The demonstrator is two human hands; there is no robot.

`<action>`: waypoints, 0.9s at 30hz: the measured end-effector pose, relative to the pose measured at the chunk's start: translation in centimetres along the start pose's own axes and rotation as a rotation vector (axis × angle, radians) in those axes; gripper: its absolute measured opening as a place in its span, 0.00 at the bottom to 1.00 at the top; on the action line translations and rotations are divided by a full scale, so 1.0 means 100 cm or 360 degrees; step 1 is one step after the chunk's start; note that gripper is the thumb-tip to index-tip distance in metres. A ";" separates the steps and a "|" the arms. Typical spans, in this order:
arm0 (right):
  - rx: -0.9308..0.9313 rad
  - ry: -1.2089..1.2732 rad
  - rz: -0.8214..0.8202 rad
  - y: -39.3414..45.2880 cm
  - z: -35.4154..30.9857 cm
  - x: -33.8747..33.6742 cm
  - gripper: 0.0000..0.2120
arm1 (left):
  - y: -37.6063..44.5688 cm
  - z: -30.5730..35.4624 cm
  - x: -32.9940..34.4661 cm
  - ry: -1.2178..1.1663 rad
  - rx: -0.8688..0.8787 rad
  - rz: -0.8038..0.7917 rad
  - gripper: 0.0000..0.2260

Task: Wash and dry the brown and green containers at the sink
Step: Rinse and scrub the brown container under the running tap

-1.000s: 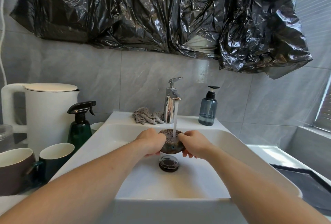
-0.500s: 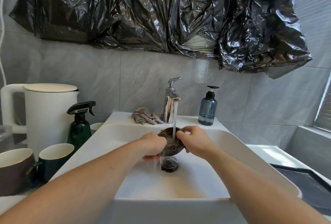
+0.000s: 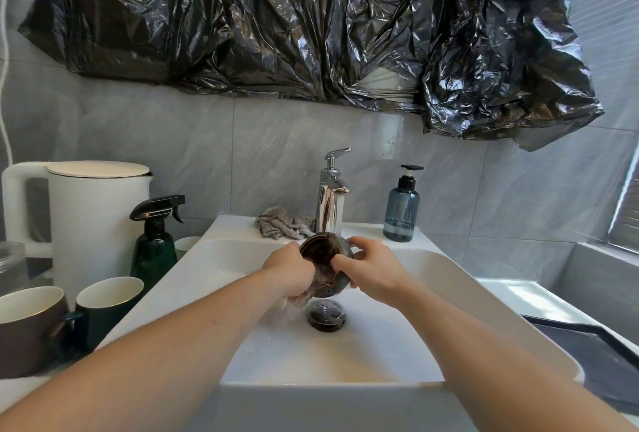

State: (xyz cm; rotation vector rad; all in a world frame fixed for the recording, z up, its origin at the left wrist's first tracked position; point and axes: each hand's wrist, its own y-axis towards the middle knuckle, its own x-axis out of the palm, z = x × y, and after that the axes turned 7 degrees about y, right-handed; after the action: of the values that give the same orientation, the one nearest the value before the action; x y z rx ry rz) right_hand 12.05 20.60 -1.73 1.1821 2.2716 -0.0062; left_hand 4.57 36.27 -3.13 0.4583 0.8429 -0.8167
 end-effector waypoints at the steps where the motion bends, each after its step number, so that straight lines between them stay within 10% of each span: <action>1: 0.0006 0.0012 -0.0014 0.000 0.000 0.000 0.16 | 0.001 0.000 0.000 0.0008 0.0015 0.0092 0.18; 12: 0.0136 -0.0285 -0.0168 0.000 0.003 0.000 0.10 | -0.004 0.005 -0.005 -0.0139 0.0253 0.0318 0.08; 27: 0.0119 -0.0317 -0.0123 0.003 0.006 -0.002 0.11 | -0.008 0.010 -0.004 -0.0185 0.0374 0.0230 0.19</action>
State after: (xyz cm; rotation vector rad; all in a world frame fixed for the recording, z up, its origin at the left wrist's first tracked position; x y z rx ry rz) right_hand 12.62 20.49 -2.06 1.0788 2.1552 -0.2304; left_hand 4.25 35.31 -2.26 0.6653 0.6011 -0.8034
